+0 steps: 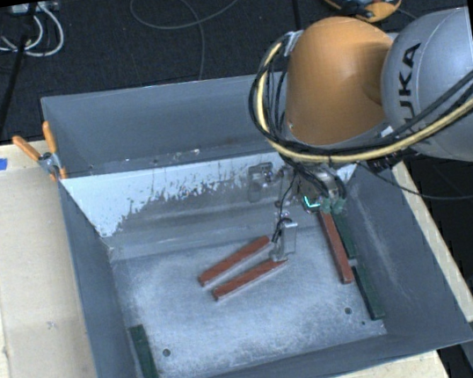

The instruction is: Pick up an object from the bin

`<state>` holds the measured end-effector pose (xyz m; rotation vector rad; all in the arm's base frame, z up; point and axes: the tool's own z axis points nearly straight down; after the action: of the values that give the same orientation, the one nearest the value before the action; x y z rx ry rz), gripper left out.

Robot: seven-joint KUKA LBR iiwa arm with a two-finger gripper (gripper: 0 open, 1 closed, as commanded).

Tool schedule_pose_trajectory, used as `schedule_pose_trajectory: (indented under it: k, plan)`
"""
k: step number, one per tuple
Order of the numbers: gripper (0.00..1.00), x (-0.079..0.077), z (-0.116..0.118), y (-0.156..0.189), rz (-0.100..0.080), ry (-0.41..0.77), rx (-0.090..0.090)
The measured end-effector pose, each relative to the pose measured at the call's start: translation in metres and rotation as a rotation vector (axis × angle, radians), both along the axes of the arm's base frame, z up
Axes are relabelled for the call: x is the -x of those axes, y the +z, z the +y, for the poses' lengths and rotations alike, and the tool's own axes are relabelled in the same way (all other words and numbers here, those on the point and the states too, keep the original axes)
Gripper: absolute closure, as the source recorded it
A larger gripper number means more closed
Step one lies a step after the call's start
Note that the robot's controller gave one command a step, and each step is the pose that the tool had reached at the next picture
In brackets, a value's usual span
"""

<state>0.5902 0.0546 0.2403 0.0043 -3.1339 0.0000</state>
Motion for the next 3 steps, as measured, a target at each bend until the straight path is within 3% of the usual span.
schedule_pose_trajectory:
  k: [1, 2, 3]
  plan:
    - [0.00, -0.001, 0.000, 0.004, -0.008, -0.001, 0.000]
    - [0.00, 0.000, 0.016, -0.048, -0.013, -0.032, -0.001]
    - [0.00, 0.007, 0.036, -0.090, -0.005, 0.050, 0.000]
